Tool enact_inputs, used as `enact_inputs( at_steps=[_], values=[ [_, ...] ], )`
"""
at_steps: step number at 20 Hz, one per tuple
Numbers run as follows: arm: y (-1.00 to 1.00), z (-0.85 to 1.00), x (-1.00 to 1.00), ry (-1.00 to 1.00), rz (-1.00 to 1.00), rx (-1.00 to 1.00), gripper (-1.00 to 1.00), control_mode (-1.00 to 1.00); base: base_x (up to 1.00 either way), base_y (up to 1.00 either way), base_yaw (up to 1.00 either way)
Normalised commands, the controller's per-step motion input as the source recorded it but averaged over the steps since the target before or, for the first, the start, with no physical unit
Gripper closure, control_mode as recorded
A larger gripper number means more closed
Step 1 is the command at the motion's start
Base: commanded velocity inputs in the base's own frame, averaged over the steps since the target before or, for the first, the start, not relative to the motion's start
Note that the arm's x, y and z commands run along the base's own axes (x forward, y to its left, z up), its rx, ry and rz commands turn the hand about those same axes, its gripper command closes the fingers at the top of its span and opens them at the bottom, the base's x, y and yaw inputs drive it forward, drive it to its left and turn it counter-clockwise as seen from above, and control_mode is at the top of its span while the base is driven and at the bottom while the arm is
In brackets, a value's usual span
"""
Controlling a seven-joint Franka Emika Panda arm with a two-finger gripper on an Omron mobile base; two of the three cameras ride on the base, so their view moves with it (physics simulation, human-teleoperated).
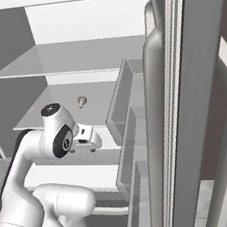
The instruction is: Place one mushroom and one fish in each tupperware on the nearby counter, to pack two identical lunches.
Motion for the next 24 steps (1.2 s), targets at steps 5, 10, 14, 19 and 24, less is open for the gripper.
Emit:
enact_inputs(
  at_steps=[5, 10, 14, 19, 24],
  values=[
    [0.23, 0.11, 0.19, -0.07, 0.0, 0.01, -1.0, -1.0, 0.0, 0.0, 0.0],
    [0.15, 0.06, 0.21, -0.14, -0.01, 0.05, -1.0, -1.0, 0.0, 0.0, 0.0],
    [0.12, 0.02, 0.18, -0.17, 0.0, 0.07, -1.0, -1.0, 0.0, 0.0, 0.0],
    [0.18, 0.08, 0.24, -0.11, 0.0, 0.06, -1.0, -1.0, 0.0, 0.0, 0.0],
    [0.14, 0.05, 0.35, -0.06, 0.0, 0.0, -1.0, -1.0, 0.0, 0.0, 0.0]
  ],
)
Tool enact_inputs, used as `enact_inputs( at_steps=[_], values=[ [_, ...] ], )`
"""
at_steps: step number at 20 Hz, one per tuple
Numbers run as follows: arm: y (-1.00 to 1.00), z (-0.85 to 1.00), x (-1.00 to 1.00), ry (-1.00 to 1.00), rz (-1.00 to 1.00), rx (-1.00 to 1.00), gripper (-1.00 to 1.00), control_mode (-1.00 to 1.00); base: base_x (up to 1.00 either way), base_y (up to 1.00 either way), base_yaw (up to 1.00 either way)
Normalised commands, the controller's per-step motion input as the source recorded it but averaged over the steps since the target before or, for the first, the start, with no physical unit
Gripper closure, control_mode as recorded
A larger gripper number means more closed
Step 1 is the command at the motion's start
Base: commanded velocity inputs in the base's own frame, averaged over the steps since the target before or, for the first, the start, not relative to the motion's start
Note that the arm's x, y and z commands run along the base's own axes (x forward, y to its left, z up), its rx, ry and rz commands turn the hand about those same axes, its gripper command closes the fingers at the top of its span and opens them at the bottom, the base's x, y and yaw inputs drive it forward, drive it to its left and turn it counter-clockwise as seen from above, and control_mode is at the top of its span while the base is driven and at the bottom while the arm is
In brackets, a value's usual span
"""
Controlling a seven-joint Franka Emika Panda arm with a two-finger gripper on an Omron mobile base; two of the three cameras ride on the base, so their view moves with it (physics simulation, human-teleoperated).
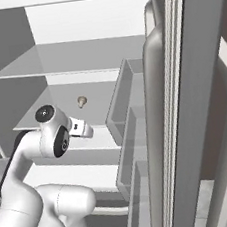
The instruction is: Place one mushroom and one fish in each tupperware on the nearby counter, to pack two identical lunches.
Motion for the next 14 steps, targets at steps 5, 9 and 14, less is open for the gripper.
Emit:
enact_inputs(
  at_steps=[5, 9, 14],
  values=[
    [0.03, 0.19, 0.31, -0.02, 0.0, 0.0, -1.0, -1.0, 0.0, 0.0, 0.0],
    [0.05, 0.29, 0.38, 0.0, 0.0, 0.0, -1.0, -1.0, 0.0, 0.0, 0.0],
    [0.14, 0.13, 0.52, 0.0, 0.0, -0.02, -1.0, -1.0, 0.0, 0.0, 0.0]
  ],
)
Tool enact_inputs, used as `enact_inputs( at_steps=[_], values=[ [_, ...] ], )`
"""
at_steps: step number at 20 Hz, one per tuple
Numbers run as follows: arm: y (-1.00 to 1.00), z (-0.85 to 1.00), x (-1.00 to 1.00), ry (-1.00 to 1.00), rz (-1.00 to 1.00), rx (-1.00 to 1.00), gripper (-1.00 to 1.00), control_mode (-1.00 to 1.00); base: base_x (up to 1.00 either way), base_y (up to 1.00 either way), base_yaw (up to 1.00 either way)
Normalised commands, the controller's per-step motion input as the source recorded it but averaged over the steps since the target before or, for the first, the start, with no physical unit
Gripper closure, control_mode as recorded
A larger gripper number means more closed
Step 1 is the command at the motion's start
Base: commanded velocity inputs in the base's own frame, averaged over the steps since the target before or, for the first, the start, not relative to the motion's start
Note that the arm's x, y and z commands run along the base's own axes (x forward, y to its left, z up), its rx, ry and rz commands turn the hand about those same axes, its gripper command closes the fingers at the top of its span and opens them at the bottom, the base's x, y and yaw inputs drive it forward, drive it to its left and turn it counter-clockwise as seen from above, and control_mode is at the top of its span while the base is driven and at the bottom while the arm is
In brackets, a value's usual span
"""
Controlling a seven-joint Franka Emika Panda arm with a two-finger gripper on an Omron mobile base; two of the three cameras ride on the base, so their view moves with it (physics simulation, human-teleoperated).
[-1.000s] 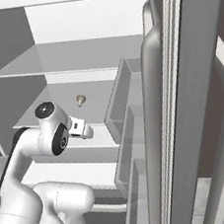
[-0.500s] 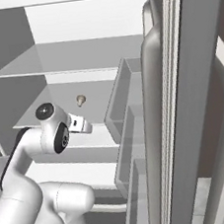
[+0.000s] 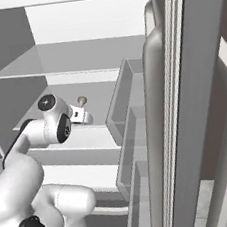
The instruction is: Place one mushroom and one fish in each tupperware on the nearby counter, to pack two identical lunches.
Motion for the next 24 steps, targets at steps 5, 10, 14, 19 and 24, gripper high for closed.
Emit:
enact_inputs(
  at_steps=[5, 10, 14, 19, 24],
  values=[
    [0.25, 0.0, 0.51, 0.0, 0.0, -0.03, -1.0, -1.0, 0.0, 0.0, 0.0],
    [0.21, -0.01, 0.46, 0.0, 0.0, -0.02, -1.0, -1.0, 0.0, 0.0, 0.0],
    [0.03, -0.06, 0.43, 0.0, 0.0, 0.0, -1.0, -1.0, 0.0, 0.0, 0.0],
    [0.0, -0.07, 0.31, -0.01, 0.0, 0.0, -1.0, -1.0, 0.0, 0.0, 0.0],
    [0.0, -0.11, 0.24, -0.03, 0.0, 0.0, -1.0, -1.0, 0.0, 0.0, 0.0]
  ],
)
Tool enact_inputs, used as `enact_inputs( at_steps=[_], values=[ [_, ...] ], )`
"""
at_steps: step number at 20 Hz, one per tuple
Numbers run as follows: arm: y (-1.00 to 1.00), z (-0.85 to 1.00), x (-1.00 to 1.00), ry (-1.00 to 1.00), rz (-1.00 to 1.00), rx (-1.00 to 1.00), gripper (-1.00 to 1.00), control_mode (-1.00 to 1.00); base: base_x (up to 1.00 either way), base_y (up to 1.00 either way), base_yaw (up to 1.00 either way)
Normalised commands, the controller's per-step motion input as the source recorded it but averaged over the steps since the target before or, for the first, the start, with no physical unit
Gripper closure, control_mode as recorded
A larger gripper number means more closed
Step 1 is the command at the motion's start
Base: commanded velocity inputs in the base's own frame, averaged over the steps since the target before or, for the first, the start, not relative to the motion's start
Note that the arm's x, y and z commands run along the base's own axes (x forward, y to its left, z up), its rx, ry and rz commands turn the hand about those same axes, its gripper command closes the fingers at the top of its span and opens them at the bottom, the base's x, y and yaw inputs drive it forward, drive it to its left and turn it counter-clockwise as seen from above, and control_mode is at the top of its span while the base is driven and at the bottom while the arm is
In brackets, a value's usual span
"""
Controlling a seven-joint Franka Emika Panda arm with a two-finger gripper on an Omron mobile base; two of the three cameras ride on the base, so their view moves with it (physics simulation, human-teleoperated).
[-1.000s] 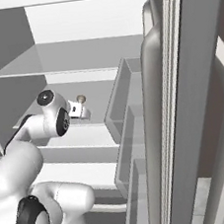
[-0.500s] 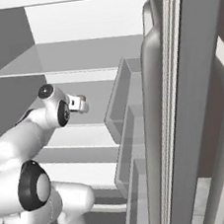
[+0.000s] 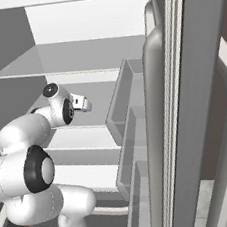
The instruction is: Place one mushroom and one fish in each tupperware on the nearby counter, to pack two identical lunches.
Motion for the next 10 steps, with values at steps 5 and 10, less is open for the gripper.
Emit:
enact_inputs(
  at_steps=[5, 10],
  values=[
    [0.0, -0.14, 0.13, -0.06, 0.0, 0.0, -1.0, -1.0, 0.0, 0.0, 0.0],
    [0.0, -0.07, 0.16, -0.07, 0.0, 0.0, -1.0, -1.0, 0.0, 0.0, 0.0]
  ],
)
